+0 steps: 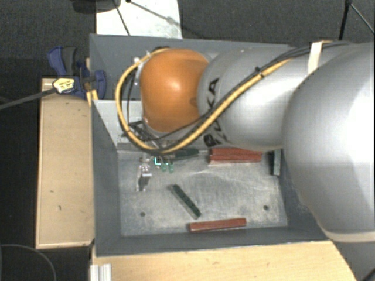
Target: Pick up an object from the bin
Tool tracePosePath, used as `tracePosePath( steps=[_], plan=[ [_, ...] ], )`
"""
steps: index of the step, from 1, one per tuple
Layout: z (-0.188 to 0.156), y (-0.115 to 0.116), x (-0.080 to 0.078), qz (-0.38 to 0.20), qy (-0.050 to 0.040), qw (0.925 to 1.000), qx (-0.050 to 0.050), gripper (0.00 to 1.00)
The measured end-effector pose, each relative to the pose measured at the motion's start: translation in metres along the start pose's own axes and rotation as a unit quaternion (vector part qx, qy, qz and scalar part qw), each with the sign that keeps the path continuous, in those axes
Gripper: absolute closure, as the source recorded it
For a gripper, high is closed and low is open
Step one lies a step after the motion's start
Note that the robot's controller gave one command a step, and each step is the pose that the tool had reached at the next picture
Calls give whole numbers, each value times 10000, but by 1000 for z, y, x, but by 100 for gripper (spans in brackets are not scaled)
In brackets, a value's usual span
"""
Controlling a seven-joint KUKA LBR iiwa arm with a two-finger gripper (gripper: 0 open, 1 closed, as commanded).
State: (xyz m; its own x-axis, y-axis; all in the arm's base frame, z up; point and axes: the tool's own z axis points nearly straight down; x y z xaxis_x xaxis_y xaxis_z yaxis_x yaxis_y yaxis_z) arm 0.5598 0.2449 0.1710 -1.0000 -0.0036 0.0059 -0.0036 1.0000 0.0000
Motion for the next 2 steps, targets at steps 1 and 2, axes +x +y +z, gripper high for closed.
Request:
tracePosePath(
  steps=[1,2],
  plan=[
    [-5,-1,-2,25,-40,10000,-8,0],
    [19,-43,-10,420,-45,9991,-16,0]
  ],
)
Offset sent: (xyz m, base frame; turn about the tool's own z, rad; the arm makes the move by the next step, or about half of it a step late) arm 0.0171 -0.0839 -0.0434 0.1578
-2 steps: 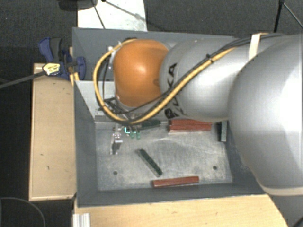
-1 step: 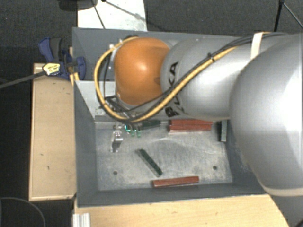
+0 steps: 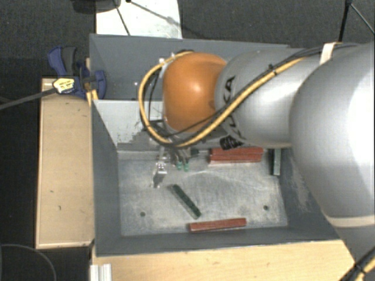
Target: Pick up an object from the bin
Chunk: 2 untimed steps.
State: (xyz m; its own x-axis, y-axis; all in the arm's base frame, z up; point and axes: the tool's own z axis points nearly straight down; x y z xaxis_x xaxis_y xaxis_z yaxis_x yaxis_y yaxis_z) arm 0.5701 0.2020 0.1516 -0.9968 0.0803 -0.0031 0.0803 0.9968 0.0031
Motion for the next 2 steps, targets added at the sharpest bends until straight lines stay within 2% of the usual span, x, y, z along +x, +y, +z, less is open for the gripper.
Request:
tracePosePath(
  steps=[1,2],
  plan=[
    [-3,-35,20,-110,22,9999,22,0],
    [34,-49,17,27,-37,10000,-5,0]
  ],
)
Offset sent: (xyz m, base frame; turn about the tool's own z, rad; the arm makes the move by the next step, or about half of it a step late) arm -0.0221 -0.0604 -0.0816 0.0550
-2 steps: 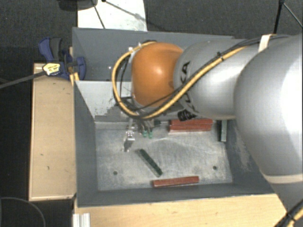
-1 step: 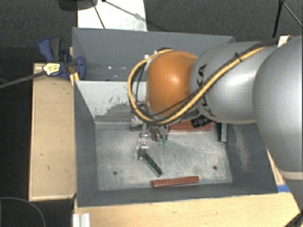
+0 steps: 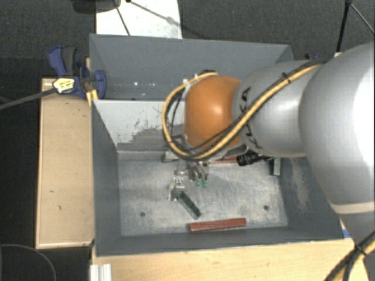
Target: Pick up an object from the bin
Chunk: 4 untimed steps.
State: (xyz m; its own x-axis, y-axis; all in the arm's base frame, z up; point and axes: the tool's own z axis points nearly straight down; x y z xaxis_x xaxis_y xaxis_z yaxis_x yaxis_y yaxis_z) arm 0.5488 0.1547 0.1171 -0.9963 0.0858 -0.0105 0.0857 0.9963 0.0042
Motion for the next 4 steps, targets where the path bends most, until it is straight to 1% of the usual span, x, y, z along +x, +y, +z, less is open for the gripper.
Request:
tracePosePath(
  steps=[1,2,3,4],
  plan=[
    [32,-39,5,301,52,9995,20,100],
    [32,-39,5,324,52,9995,20,0],
    [32,-39,5,332,52,9994,19,0],
    [40,-107,12,-823,46,9966,15,100]
  ],
)
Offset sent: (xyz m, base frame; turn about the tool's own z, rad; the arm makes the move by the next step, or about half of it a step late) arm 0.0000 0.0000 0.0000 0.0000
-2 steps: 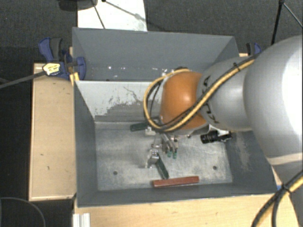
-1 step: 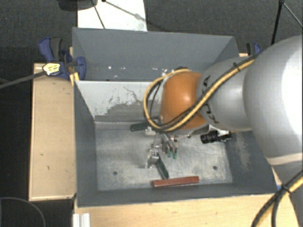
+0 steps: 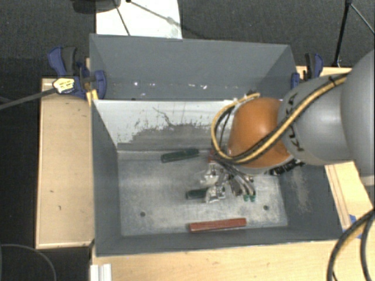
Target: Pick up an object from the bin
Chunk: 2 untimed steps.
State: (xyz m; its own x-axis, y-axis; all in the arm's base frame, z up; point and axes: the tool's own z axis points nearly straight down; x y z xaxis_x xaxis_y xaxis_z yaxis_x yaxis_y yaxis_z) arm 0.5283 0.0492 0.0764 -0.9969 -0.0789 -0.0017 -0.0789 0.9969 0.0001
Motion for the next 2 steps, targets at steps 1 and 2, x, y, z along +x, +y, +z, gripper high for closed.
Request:
tracePosePath(
  steps=[1,2],
  plan=[
    [0,0,0,8,0,10000,0,100],
    [-200,9,-4,-100,9,9999,0,100]
  ],
)
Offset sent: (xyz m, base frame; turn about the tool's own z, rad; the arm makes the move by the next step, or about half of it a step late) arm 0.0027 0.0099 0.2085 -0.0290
